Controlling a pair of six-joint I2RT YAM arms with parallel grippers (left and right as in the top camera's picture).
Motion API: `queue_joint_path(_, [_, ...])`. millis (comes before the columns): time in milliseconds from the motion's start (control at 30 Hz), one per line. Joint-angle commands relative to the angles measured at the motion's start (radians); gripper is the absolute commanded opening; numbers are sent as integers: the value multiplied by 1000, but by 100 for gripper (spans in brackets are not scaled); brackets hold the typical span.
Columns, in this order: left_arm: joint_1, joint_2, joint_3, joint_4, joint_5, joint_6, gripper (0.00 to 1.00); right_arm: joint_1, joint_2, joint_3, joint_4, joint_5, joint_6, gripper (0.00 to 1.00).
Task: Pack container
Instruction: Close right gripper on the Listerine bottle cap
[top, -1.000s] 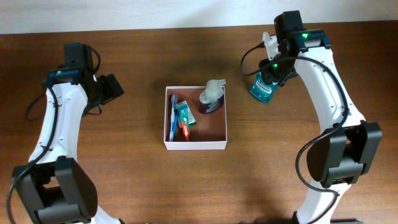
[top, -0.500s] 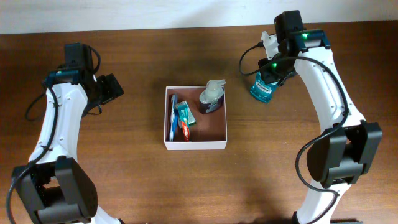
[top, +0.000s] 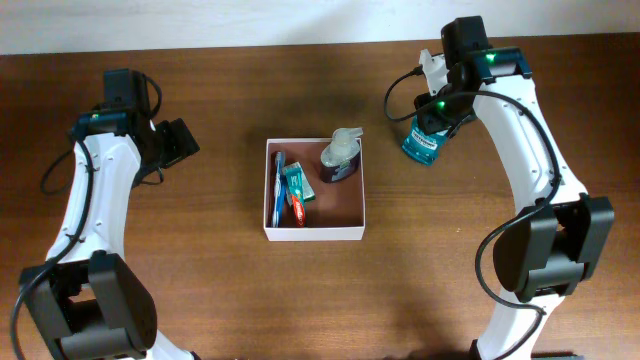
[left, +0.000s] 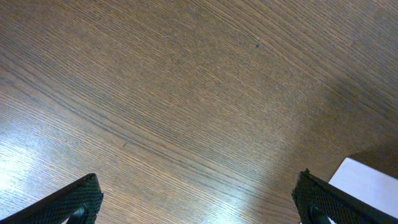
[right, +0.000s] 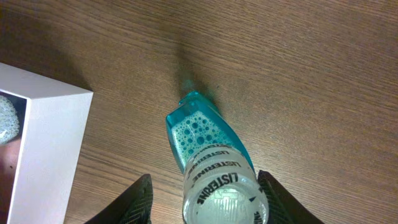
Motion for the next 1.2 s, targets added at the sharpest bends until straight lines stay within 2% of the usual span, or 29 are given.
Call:
queue_joint_path(0, [3, -23, 14, -1, -8, 5, 99, -5, 12, -6, 4, -16, -2, 48])
queue_joint_path(67, [3, -23, 14, -1, -8, 5, 100, -5, 19, -6, 3, -17, -2, 51])
queue_joint_path(200, [3, -23, 14, -1, -8, 5, 99, -5, 34, -6, 3, -16, -2, 51])
queue_joint_path(233, [3, -23, 14, 0, -8, 5, 99, -5, 35, -6, 3, -16, -2, 44])
queue_joint_path(300, [3, -23, 14, 0, -8, 5, 99, -5, 35, -6, 5, -16, -2, 38])
queue_joint_path(533, [3, -23, 14, 0, -8, 5, 99, -5, 34, -6, 2, -16, -2, 36])
queue_joint_path(633, [3, -23, 14, -1, -8, 5, 99, -5, 29, 0, -3, -16, -2, 29])
queue_joint_path(1167, [3, -23, 14, 0, -8, 5, 100, -5, -79, 2, -51, 8, 10, 29])
